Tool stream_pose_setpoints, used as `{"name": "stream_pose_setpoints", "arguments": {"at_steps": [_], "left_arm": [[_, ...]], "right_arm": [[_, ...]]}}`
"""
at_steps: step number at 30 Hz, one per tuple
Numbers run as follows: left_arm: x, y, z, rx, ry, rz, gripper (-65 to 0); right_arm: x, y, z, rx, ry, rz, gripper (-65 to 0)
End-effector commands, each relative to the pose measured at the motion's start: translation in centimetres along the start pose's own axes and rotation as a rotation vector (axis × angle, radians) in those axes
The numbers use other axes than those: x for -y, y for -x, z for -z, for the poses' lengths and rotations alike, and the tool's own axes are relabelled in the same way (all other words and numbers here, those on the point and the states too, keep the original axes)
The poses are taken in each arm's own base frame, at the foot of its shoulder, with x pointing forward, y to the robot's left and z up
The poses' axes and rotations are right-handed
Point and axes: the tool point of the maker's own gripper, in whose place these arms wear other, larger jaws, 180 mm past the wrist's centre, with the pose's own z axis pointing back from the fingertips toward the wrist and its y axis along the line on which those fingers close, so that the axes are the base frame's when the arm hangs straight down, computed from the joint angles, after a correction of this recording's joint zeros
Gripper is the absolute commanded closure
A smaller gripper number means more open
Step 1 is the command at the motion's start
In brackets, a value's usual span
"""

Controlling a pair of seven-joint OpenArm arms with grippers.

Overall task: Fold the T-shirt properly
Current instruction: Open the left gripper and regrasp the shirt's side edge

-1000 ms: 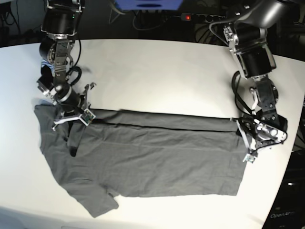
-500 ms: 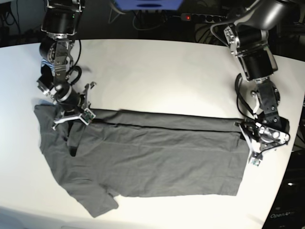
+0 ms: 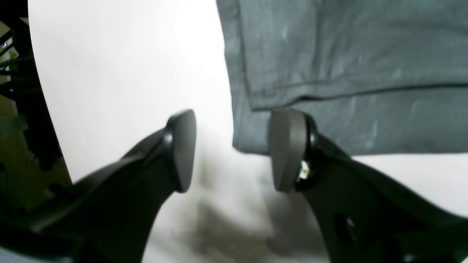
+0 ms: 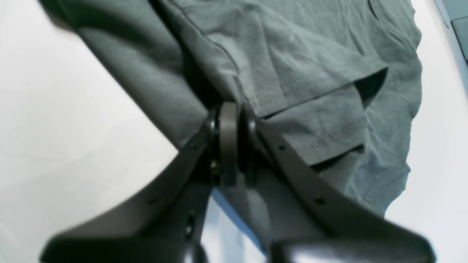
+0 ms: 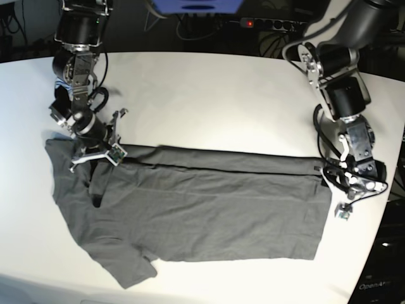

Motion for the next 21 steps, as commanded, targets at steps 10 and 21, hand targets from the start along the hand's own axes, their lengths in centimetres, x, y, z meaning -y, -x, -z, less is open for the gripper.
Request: {"name": "stream_pose_setpoints", "arguments": {"at_steps": [10,21], "left_arm": [[-0.9,-2.5,-0.8,0.078,-0.016,-0.007,-32.0],[-0.1,-3.3,-0.9,0.143,0.045,-0.063,-32.2]], "right_arm": [[1.4,-0.9,-0.1,0.033,0.033,-0.007,-1.5],[1.3,-0.9,-0.1,0.032,0.032,-0.007,-1.5]]}}
